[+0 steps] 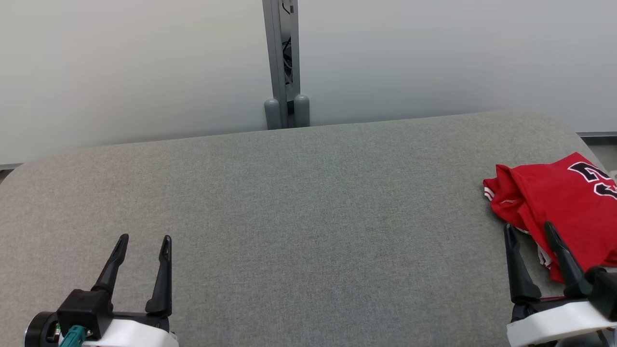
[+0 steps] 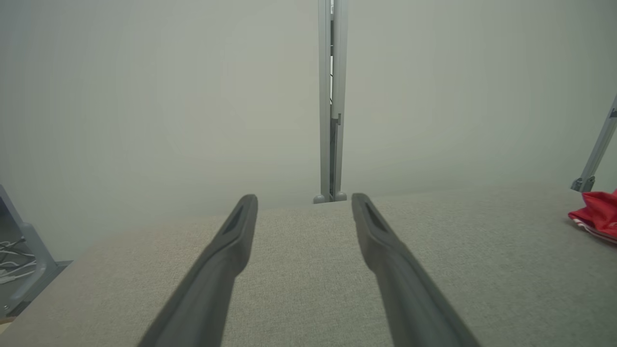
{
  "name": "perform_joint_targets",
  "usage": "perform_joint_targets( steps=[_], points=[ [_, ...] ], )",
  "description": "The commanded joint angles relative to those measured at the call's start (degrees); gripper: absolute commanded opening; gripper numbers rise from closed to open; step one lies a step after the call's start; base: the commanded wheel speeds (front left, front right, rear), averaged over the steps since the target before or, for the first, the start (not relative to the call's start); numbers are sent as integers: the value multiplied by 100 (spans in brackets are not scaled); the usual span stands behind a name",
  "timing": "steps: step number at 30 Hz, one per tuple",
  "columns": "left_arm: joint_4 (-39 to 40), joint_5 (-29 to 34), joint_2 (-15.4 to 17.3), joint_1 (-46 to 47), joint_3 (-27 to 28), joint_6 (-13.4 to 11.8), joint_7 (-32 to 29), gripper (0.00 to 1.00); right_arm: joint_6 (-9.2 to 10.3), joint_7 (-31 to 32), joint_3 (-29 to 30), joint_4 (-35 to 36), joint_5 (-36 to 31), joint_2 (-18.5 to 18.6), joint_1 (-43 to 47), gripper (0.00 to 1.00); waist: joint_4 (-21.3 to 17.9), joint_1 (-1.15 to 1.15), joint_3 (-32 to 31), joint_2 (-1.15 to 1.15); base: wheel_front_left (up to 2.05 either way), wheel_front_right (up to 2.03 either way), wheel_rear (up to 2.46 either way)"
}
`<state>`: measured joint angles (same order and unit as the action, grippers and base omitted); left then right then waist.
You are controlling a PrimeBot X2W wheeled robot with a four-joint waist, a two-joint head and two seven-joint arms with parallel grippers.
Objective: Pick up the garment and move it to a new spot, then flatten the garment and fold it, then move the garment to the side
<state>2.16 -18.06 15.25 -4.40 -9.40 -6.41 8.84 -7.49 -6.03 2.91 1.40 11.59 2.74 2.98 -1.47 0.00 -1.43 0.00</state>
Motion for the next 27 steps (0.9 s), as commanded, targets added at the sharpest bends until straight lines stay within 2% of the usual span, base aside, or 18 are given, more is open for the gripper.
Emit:
perform_joint_targets(
  steps=[1, 8, 9, 12, 27],
  points=[
    [-14, -24, 31, 73, 3, -28, 17, 100, -1, 19, 9, 30, -13, 32, 79, 100, 2, 0, 1, 0, 0, 0, 0],
    [-38, -32, 59, 100, -35, -15, 3, 100, -1, 58, -1, 27, -11, 32, 86, 100, 9, 0, 1, 0, 0, 0, 0],
    [-48, -13, 16, 5, -43, -19, -6, 0, 0, 45, 3, -24, 1, -4, 10, 0, 8, 0, 1, 0, 0, 0, 0],
    [-173, -66, -70, -93, -104, -13, -5, 0, 0, 84, 26, -181, 51, -62, 42, 0, 10, 0, 4, 0, 0, 0, 0],
    [-601, -1697, -312, 313, -155, 290, 129, 0, 0, 957, 647, -889, 1643, 128, -551, 0, 29, 0, 46, 0, 0, 0, 0]
  ],
)
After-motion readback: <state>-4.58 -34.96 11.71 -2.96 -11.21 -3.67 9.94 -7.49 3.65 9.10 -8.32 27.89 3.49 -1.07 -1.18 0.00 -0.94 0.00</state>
